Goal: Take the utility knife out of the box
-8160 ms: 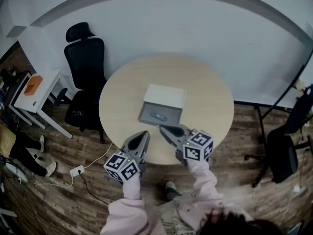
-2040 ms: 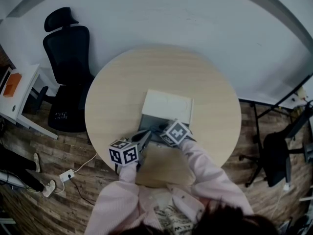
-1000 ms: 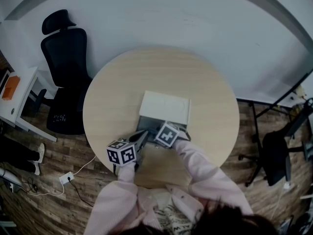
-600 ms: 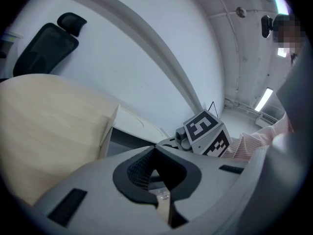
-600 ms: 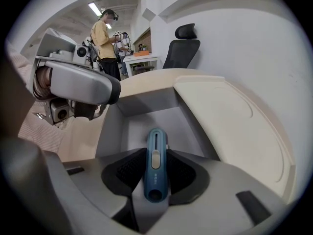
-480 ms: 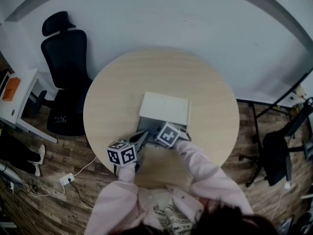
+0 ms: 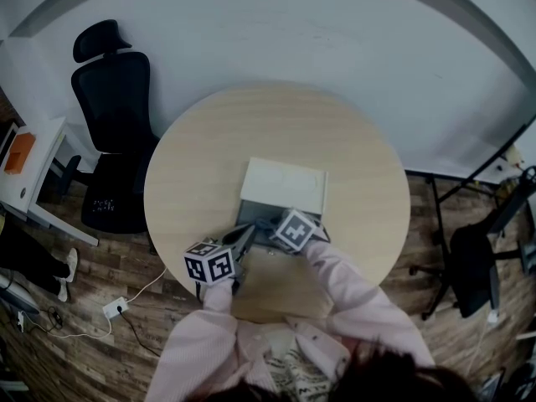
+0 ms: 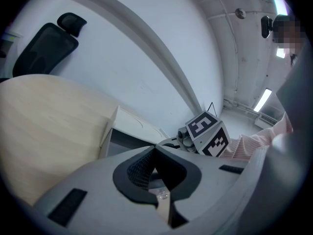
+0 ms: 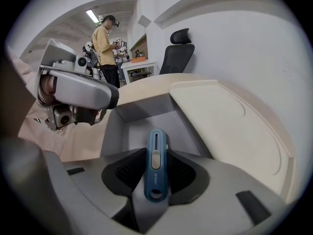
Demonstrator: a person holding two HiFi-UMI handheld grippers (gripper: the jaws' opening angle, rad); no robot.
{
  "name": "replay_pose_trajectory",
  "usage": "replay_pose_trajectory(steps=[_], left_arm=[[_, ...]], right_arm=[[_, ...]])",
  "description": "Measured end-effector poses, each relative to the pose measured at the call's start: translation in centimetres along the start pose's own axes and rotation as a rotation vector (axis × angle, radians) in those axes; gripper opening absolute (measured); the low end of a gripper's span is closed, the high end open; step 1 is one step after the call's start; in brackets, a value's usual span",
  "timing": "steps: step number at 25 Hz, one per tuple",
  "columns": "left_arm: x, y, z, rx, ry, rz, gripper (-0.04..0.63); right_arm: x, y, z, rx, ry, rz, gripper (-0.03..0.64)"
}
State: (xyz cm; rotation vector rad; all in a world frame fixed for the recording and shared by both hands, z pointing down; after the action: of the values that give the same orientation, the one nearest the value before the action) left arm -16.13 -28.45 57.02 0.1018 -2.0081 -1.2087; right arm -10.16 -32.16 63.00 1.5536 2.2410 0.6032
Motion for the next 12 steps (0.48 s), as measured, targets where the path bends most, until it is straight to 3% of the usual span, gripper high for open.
replay_pose_trajectory(steps=[6,12], left_arm=[[0.0,-0.1,0.2,-0.006,0.0,-0.005,0.0],[-0.3,-0.3,0.3,-0.004,0.007,-0.01,0.0]], right_arm=[[-1.3,0.3,0.7,-0.076,0.041,-0.04,0.138],[-0.8,0.4,1.6,-0.14,0.025,-0.096,0.138]])
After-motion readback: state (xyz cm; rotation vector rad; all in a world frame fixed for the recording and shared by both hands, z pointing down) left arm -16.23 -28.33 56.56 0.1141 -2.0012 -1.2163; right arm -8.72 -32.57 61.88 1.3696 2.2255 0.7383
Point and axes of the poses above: the fingertips, and each gripper's own axes: z backward along the fingers, x to its left, y out of its underside, the point moved 3 cm from there along z, backward along the fingers, and after that the axes turned 1 degree about -y, right-handed, at the moved point
